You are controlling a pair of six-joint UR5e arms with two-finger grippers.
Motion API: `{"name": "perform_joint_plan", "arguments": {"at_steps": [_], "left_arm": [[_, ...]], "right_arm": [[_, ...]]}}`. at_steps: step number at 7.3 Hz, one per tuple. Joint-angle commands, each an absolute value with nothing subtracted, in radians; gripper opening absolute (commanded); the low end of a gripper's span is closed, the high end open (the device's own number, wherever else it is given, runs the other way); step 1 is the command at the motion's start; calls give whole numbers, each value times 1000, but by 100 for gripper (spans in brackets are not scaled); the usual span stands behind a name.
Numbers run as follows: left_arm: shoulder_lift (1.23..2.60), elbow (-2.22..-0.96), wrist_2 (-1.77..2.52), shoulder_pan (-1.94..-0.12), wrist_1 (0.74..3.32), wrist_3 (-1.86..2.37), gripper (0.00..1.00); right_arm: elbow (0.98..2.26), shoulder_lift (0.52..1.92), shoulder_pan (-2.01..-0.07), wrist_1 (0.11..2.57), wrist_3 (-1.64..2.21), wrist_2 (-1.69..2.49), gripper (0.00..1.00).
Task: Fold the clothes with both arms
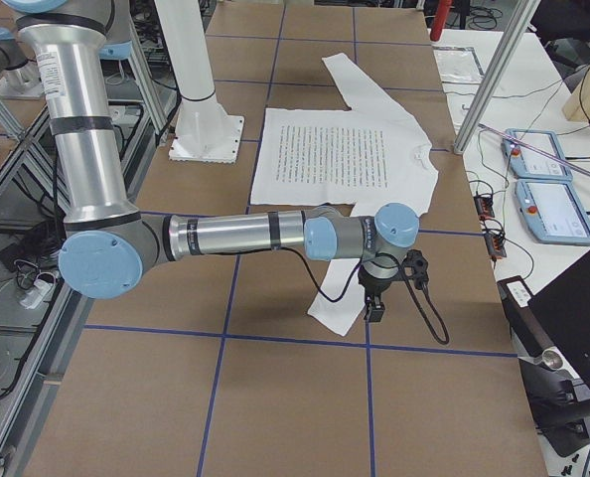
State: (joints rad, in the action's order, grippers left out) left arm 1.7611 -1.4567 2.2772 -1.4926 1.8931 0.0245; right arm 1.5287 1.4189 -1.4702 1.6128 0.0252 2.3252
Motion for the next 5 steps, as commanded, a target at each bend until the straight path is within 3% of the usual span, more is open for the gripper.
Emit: {"name": "perform_joint_plan", "arguments": {"at_steps": [1,5], "left_arm": [[1753,-1474,2278,-1490,1894,26,100],[1701,-1528,2283,-1444,1907,32,100]], "right_arm": [[1545,1427,-1470,1609,26,2329,100],[1588,1448,-1424,1598,43,2322,100]]}}
